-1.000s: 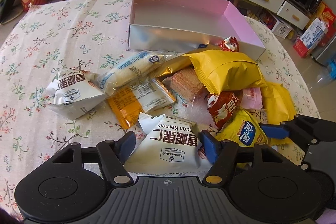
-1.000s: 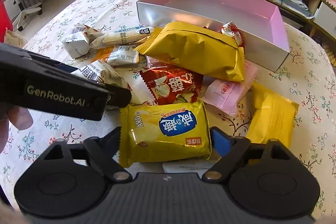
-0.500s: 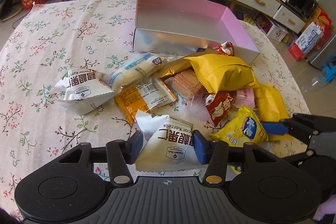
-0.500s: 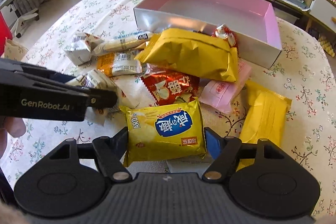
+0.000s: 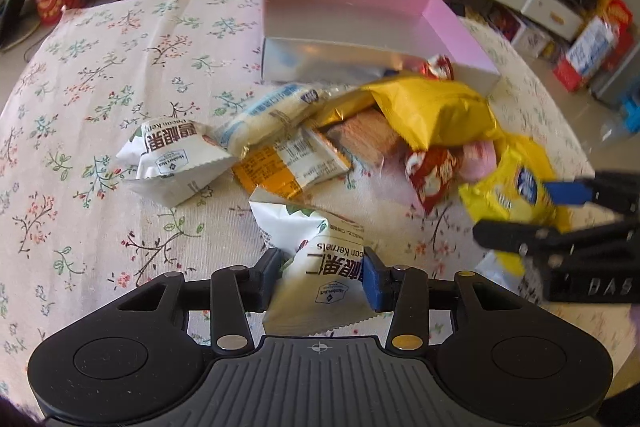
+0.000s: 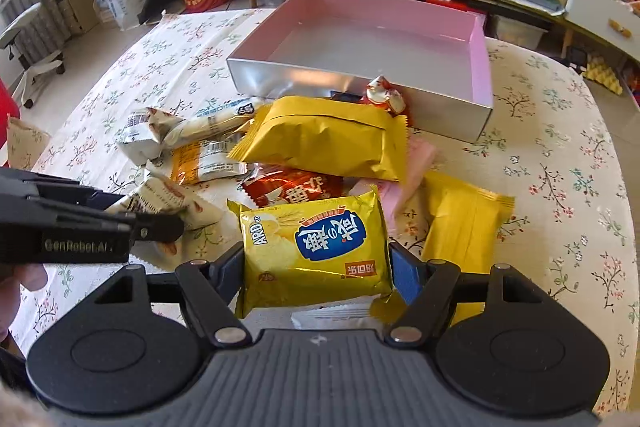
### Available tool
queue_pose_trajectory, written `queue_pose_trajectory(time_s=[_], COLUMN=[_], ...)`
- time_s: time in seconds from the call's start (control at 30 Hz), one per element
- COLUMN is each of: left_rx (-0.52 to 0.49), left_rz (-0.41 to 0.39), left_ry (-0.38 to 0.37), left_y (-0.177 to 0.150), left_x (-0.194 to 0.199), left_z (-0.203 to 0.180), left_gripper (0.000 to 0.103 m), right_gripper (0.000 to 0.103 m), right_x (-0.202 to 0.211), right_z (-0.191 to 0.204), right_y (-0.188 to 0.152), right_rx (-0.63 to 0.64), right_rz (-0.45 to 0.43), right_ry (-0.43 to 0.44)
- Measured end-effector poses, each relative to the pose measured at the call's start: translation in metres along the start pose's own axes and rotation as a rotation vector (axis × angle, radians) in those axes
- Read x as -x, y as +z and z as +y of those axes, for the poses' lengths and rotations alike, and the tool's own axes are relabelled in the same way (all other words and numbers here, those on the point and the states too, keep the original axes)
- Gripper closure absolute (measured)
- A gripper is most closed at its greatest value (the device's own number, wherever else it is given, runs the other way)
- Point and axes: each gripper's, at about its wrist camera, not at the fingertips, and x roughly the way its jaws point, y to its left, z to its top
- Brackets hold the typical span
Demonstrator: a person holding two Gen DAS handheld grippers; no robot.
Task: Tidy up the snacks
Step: 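Carry both packets into the pink box and open both grippers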
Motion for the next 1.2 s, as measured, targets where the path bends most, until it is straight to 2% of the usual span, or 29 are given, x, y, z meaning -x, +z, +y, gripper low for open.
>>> queue_pose_trajectory(time_s=[0.23,0.53,0.73,1.0,1.2], left_rx=[-0.081,-0.046,-0.003,0.057,0.035], left_rz=[0.028,-0.062,-0.130,-0.191,-0.232], left_ry=[0.034,0.002,0.029,0.025,0.009], left_y=[-0.005,0.009,0.047,0.114,0.144], left_x=[0.001,0.032,0.040,0.012,-0.020], left_z=[-0.009,-0.008,-0.004,0.000,-0.010], left_gripper=[0.065,0.066,0.066,0.066,0.066], right_gripper=[0.032,0.032,0.032,0.032,0.031], right_x=[0.001,0.017,0.030,0.004,-0.020], right_z=[0.000,-0.004,-0.014,-0.039,-0.057], right_y=[0.000,0.016,0.048,0.089,0.105], right_rx=[0.009,-0.008,-0.049,-0.141,-0.161], right_rz=[0.003,-0.051,-0.143,-0.155,-0.154], right_ry=[-0.001,0.009,0.005,0.009,-0.027])
